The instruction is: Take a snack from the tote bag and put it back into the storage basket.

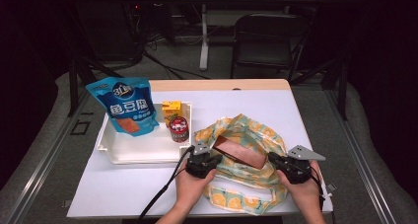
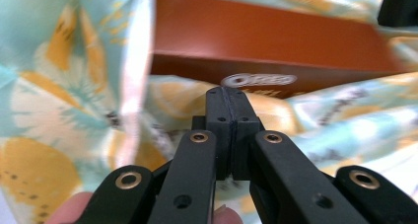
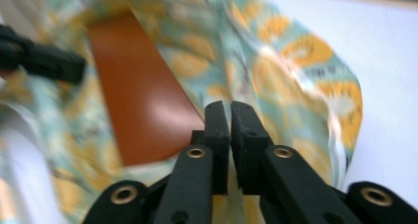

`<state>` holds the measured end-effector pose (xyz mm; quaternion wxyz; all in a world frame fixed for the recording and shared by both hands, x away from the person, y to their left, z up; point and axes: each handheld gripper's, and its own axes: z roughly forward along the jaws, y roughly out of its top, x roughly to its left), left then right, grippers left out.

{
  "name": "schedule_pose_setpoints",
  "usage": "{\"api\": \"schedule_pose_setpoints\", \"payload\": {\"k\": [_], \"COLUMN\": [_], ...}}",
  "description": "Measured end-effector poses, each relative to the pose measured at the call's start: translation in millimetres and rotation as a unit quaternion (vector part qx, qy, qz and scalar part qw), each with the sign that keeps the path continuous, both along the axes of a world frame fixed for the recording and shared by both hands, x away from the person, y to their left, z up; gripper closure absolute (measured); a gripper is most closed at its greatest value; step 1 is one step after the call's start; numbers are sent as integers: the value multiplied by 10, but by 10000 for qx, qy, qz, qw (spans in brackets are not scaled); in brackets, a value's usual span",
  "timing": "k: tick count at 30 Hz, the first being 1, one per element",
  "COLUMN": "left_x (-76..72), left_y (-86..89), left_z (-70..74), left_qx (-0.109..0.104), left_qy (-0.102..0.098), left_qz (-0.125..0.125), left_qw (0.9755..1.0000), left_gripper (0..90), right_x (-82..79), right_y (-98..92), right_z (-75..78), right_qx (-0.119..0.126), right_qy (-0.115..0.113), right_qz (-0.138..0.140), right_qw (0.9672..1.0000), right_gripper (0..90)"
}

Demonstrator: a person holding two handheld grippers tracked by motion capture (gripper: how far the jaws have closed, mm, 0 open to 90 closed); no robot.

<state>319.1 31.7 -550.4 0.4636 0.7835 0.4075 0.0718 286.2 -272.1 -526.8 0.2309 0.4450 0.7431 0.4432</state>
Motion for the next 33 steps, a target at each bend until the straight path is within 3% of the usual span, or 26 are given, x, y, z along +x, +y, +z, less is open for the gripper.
{"api": "schedule_pose_setpoints", "payload": {"k": [2, 4, 8, 12, 13, 15, 20, 24, 27, 33], "left_x": [-48, -81, -89, -103, -108, -117, -125, -130, -130, -131], "left_y": [-34, -93, -201, -262, -269, -266, -256, -264, -263, -270], "left_z": [31, 38, -34, -157, -177, -177, -178, -183, -187, -190], "left_qx": [-111, -147, 3, 270, 323, 377, 363, 326, 324, 313], "left_qy": [-65, -132, 93, 346, 391, 407, 412, 399, 390, 397], "left_qz": [-119, -250, -453, -583, -607, -644, -652, -646, -633, -659], "left_qw": [9998, 9995, 9989, 9973, 9969, 9964, 9964, 9966, 9967, 9965], "left_gripper": [884, 871, 869, 877, 878, 880, 881, 879, 879, 877], "right_x": [-19, -13, 30, 140, 162, 194, 205, 220, 239, 180], "right_y": [28, 99, 280, 374, 362, 350, 301, 332, 325, 394], "right_z": [62, 87, 68, -16, -32, -80, -168, -305, -346, -315], "right_qx": [167, 156, -97, -347, -245, -320, -262, -637, -558, -531], "right_qy": [-156, -203, -211, 42, 113, 235, 294, 529, 626, 541], "right_qz": [164, 393, 727, 842, 893, 898, 988, 972, 962, 1073], "right_qw": [9996, 9989, 9971, 9958, 9956, 9952, 9943, 9918, 9918, 9913], "right_gripper": [764, 682, 496, 344, 332, 313, 302, 316, 316, 332]}}
